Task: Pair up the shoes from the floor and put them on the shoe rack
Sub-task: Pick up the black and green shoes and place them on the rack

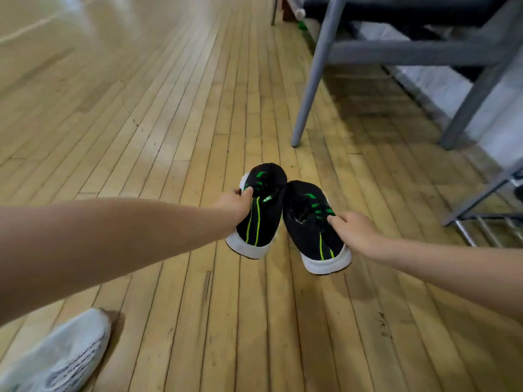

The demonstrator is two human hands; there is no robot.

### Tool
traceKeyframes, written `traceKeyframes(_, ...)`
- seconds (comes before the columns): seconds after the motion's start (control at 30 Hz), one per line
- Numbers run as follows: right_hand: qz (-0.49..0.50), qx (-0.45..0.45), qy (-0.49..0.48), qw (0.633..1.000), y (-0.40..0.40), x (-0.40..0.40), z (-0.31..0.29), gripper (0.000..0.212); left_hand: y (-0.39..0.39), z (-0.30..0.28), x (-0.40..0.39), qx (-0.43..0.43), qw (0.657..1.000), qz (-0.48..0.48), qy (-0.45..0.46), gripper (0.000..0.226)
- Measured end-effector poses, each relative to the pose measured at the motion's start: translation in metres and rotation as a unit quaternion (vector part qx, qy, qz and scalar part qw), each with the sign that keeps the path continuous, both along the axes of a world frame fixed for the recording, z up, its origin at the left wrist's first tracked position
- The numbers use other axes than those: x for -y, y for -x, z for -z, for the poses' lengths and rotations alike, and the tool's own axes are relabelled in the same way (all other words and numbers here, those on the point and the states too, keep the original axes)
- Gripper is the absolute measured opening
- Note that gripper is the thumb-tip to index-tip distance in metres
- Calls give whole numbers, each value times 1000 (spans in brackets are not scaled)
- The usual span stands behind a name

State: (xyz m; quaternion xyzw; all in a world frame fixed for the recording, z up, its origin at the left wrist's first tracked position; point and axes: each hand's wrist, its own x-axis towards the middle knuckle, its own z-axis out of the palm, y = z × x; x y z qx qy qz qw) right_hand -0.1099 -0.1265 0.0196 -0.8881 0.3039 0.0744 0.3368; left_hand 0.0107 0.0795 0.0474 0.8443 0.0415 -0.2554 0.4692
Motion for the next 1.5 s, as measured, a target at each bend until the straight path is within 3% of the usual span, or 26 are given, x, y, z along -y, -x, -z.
traceKeyframes(0.13,54,50,25,997,52,48,-33,39,13,-54,56,65,991,117,4,49)
traceKeyframes(0.3,120,93,39,988,103,96,-50,47,55,-92,116,69,971,223,52,44)
traceKeyframes(0.63,156,53,50,985,191,113,-40,44,112,-62,149,25,938,341,52,36)
traceKeyframes(0.9,119,81,62,988,244,98,-53,35,106,-76,155,85,942,313,87,33)
traceKeyframes(1.03,121,128,55,983,260,94,-63,36,112,-88,166,60,950,274,137,35)
traceKeyframes(1.27,214,202,48,955,281,88,-81,36,139,-102,199,-2,937,253,241,28)
traceKeyframes(1.5,336,248,18,908,326,94,-85,34,185,-110,238,-57,909,305,277,26)
